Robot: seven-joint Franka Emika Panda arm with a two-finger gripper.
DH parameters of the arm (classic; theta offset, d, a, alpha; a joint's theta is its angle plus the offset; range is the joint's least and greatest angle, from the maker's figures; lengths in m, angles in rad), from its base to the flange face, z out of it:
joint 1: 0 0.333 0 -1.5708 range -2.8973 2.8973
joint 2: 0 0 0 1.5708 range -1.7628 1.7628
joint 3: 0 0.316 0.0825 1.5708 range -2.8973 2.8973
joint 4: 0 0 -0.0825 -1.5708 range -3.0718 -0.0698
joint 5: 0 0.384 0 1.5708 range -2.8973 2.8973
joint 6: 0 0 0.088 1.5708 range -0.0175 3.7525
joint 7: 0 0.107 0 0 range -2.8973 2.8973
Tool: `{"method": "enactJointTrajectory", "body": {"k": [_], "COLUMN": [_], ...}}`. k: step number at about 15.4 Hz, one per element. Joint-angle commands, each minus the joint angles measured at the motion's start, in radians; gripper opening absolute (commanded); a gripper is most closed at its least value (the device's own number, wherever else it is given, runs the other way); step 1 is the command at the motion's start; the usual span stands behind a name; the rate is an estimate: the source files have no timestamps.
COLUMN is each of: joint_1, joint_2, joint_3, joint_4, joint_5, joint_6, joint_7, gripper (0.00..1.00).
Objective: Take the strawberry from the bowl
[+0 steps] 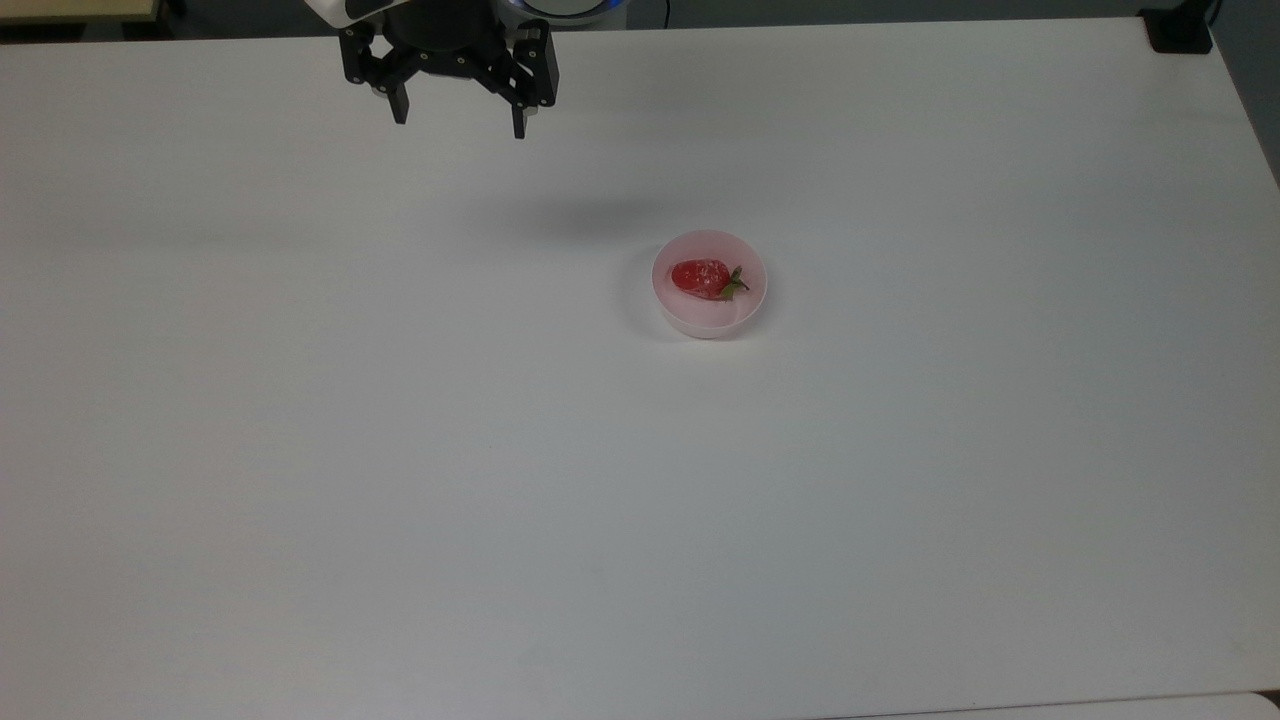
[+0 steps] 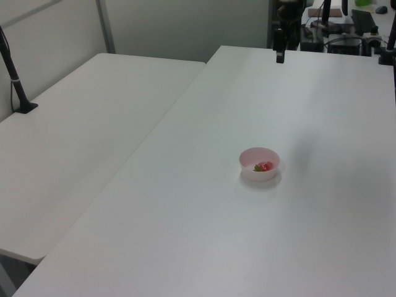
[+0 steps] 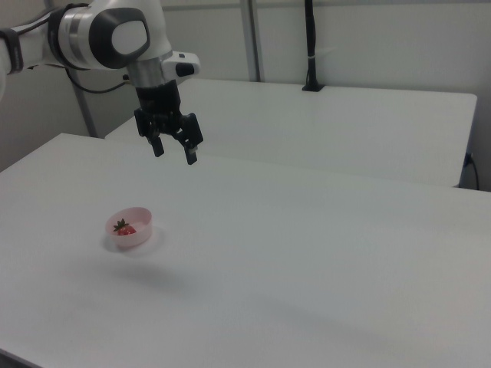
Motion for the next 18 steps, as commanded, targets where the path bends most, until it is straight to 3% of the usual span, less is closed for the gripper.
{"method": "enactJointTrajectory", "body": {"k": [1, 14, 18], "joint_1": [-0.002, 0.012, 0.096], "joint_2": [-0.021, -0.014, -0.002], "joint_3": [0.005, 0.008, 0.008], "joint_4": [-0.011, -0.009, -0.011], "joint_5": [0.020, 0.007, 0.021], "joint_6": [-0.023, -0.021, -0.018], "joint_7": [-0.021, -0.044, -0.044], "gripper": [1.00, 1.00, 1.00]}}
